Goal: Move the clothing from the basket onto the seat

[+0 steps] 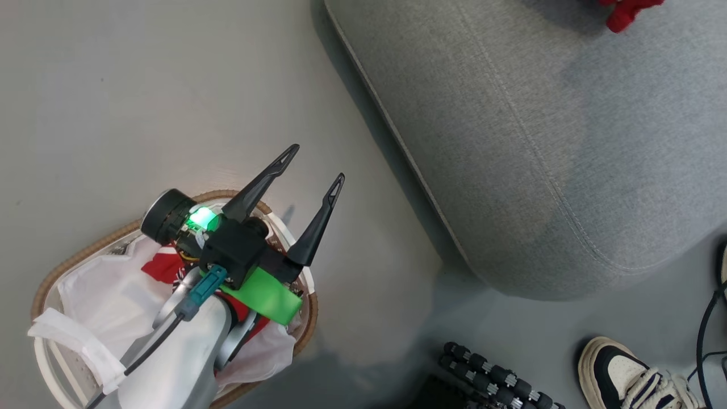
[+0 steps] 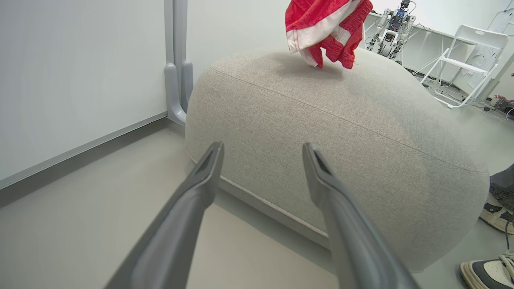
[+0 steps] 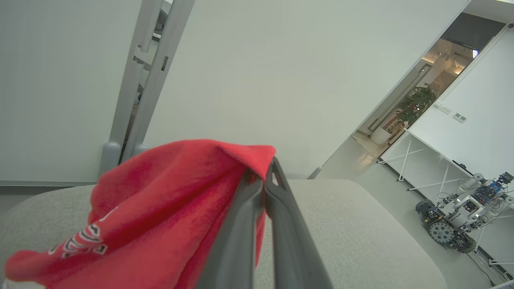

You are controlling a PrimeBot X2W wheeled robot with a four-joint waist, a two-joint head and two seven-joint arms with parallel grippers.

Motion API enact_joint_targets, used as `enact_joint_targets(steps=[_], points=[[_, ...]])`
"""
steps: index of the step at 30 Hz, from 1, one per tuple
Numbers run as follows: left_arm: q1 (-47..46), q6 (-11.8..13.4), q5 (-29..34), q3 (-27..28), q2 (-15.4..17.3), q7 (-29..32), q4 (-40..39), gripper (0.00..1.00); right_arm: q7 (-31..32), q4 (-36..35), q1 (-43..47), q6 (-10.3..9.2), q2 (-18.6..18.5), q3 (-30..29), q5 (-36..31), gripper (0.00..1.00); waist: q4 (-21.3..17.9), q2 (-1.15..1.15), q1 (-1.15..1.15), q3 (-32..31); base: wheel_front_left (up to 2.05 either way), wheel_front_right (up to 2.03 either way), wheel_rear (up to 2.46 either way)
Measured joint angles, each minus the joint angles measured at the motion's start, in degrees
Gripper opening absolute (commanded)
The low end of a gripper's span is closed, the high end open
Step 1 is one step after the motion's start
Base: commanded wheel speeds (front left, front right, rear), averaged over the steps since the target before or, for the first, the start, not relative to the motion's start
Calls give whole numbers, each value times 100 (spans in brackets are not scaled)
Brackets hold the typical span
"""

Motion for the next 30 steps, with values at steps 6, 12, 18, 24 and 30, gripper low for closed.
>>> enact_joint_targets(steps=[6,12,18,24,30], points=[[2,0,36,-53,79,0,-16,100,0,385,-164,0,7,-803,-493,0,214,0,0,377,0,0,0],[6,0,78,-177,163,0,86,100,0,321,-52,0,356,-1403,-832,100,342,0,0,590,0,0,0],[3,0,47,-143,126,0,199,100,0,-19,109,0,495,-1257,-769,100,320,0,-1,459,0,0,0],[-4,0,18,-87,-107,0,291,100,0,-724,256,0,495,-532,-175,100,290,0,-1,134,0,0,0],[0,0,20,112,-399,1,378,100,0,-1486,526,0,349,421,383,100,353,0,-1,-272,0,0,0]])
